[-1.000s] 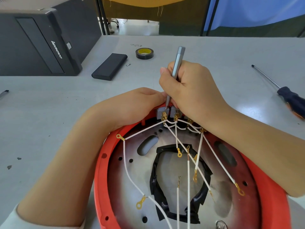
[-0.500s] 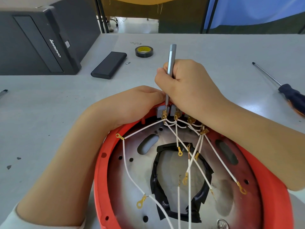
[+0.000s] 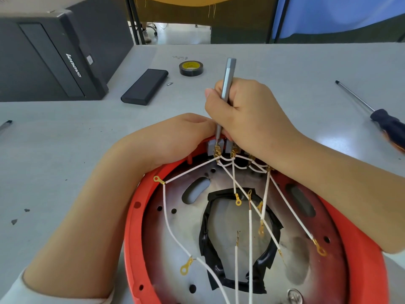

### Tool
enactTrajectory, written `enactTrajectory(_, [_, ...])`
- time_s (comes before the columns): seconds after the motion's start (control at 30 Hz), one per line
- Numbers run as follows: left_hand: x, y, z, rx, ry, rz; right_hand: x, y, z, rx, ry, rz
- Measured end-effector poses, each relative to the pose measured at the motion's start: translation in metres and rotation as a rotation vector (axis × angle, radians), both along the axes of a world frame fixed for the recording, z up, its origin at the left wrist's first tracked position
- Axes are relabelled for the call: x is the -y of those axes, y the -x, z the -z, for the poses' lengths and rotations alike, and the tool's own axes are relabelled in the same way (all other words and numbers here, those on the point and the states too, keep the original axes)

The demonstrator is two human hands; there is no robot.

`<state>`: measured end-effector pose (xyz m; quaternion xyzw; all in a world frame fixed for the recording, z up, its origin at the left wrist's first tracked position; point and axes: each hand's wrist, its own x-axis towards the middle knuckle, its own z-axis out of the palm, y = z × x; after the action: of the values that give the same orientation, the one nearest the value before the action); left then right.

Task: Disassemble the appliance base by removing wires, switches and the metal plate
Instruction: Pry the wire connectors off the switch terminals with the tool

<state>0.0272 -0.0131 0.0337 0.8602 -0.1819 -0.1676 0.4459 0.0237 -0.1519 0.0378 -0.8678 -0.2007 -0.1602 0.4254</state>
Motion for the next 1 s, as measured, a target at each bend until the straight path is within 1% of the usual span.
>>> enactTrajectory(0.2, [0.0000,0.0006,-0.0006,-0.003,0.004,0.002,0.0017,-0.0018,-0.0020,-0.032,0.014,-0.067])
enactTrajectory(0.37, [-0.0002,0.0011,-0.0007,0.009,0.008,0.005,0.0033,0.0010,-0.0014,0.011,0.011,-0.130])
enactTrajectory(0.6, [-0.0006,-0.0007,0.0012,-0.013,-0.014,-0.018,0.0052,0.0021,0.0013,0.069,-0.071,-0.032])
enactTrajectory(0.87, [0.0005,0.0005,-0.0007,0.010,-0.009,-0.005,-0.0004,-0.0021,-0.0028,-0.046,0.042,0.009])
enactTrajectory(1.0, [0.0012,-0.0002,-0.0006,0.004,-0.002,-0.023,-0.0021,-0.0031,-0.0033,-0.020,0.067,0.026])
